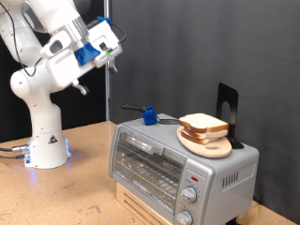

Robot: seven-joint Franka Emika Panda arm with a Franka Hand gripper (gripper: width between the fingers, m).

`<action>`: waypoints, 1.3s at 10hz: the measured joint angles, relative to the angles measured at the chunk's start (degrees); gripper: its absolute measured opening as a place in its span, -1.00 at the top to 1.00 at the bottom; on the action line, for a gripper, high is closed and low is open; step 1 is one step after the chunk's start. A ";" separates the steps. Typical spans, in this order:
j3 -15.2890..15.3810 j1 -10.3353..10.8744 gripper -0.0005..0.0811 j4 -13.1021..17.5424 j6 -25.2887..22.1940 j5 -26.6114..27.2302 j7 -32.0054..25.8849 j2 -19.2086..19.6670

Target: Make a piece of toast with the oven

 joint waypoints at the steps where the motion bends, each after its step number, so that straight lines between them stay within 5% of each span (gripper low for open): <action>1: -0.13 0.55 -0.99 0.10 1.94 0.17 -1.32 2.10; 4: -0.69 2.24 -0.99 0.47 6.50 1.99 -3.66 6.26; 8: -0.74 2.53 -0.99 1.00 6.84 2.78 -3.69 8.14; 13: 2.33 2.71 -0.99 -5.29 19.24 -1.22 -0.75 14.04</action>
